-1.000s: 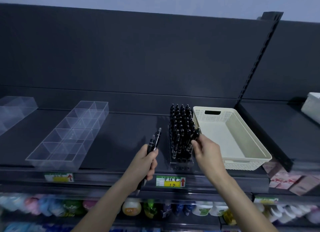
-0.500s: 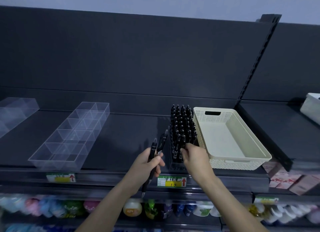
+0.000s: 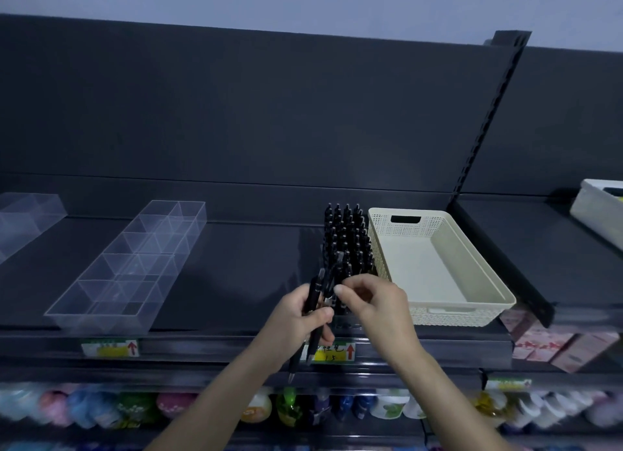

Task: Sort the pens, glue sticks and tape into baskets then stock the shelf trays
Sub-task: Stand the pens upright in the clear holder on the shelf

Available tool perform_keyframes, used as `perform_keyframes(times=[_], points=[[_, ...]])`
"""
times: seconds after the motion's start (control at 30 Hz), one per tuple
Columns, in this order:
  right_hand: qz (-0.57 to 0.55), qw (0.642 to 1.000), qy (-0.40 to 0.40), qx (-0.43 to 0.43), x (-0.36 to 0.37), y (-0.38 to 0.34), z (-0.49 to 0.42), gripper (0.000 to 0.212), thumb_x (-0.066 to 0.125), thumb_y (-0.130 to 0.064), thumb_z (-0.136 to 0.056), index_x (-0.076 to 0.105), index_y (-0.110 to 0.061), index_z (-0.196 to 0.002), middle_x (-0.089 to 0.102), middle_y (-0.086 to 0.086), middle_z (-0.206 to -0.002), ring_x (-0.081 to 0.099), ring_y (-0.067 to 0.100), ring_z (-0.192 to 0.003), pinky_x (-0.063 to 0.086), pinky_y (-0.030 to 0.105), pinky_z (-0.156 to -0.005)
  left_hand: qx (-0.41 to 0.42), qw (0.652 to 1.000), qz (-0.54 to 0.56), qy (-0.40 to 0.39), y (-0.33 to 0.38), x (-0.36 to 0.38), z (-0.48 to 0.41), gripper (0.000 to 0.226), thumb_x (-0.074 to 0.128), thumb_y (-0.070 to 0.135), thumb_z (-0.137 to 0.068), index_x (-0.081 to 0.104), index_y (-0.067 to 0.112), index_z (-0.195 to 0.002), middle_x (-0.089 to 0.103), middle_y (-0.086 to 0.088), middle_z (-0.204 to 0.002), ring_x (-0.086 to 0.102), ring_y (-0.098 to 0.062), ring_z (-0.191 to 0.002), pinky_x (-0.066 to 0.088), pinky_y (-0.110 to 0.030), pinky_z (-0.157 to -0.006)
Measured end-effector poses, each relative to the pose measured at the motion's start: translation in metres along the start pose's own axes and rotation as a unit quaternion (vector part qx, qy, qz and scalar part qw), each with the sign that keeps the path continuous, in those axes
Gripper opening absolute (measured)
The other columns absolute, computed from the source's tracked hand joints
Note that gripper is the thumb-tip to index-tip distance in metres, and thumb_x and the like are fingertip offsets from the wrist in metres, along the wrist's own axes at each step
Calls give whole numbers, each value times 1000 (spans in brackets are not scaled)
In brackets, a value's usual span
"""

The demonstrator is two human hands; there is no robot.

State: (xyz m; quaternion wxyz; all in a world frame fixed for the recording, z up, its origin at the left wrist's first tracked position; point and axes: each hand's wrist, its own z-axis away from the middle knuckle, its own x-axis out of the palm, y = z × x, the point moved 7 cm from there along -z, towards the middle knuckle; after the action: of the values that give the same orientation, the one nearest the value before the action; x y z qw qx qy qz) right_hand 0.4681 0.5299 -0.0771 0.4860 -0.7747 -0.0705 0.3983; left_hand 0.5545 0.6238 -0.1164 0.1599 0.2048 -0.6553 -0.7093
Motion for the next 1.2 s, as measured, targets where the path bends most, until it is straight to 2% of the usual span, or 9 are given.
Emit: perform_keyframes(times=[0.1,0.23,0.33,0.43,0.57,0.67,0.8,1.03,1.2], points=[[-93,995,-9,39,0,9,-3,23,70,-20,-80,57,-17,-62,53,-9,-55,45,1,-50,38,15,-54,13,999,-15,-28,0,10,-1,10,56,5,-90,56,6,-100,58,2,-68,63,-15,-61,53,-29,-63],[-172,982,-27,73,-5,21,-2,29,69,-10,-81,50,-11,-58,47,7,-56,39,13,-50,33,25,-50,-12,999,-8,-31,-2,12,-1,5,54,9,-93,58,11,-95,61,2,-76,66,-15,-70,57,-31,-73],[-127,989,19,68,-27,26,-5,31,65,-7,-83,50,-13,-57,53,12,-59,43,17,-53,35,27,-55,-27,997,-69,10,-2,-2,-1,8,47,19,-97,55,19,-94,59,-1,-71,61,-14,-61,55,-27,-61],[-71,994,75,41,-51,26,-13,26,61,-7,-84,52,-14,-61,56,6,-60,48,18,-58,39,30,-61,-9,986,-158,45,0,-13,1,27,41,28,-98,51,3,-96,37,8,-49,34,-2,-36,32,-15,-37],[3,997,73,-14,-49,15,-20,15,59,-7,-86,55,-14,-73,55,-7,-60,48,2,-55,37,9,-54,-60,991,-99,69,-10,-16,0,29,31,27,-99,41,10,-76,28,6,-48,21,-6,-37,18,-21,-42],[79,996,23,-38,-30,18,-24,12,56,-10,-89,54,-12,-77,55,-1,-64,47,11,-59,37,11,-57,-47,995,-68,62,-9,-15,1,19,30,16,-98,41,9,-85,38,2,-52,30,-10,-43,30,-29,-51],[148,987,-56,-20,-4,37,-23,20,51,-15,-92,49,-16,-72,50,-3,-61,45,11,-56,36,28,-56,-40,995,-70,62,-11,-20,2,20,34,4,-95,50,15,-90,50,2,-68,45,-7,-56,42,-18,-61],[204,977,-60,-19,0,33,-24,41,48,-18,-95,31,-24,-58,40,-7,-52,36,6,-49,28,18,-47,-18,995,-52,81,-17,-25,1,20,53,4,-91,61,20,-100,62,-1,-90,63,-11,-85,53,-27,-84],[184,982,-31,-14,-13,33,-11,19,55,-23,-92,60,-13,-77,62,2,-67,55,20,-65,41,28,-60,21,992,-75,96,-5,-20,1,18,67,4,-81,67,21,-84,67,6,-75,64,-5,-73,50,-14,-71]])
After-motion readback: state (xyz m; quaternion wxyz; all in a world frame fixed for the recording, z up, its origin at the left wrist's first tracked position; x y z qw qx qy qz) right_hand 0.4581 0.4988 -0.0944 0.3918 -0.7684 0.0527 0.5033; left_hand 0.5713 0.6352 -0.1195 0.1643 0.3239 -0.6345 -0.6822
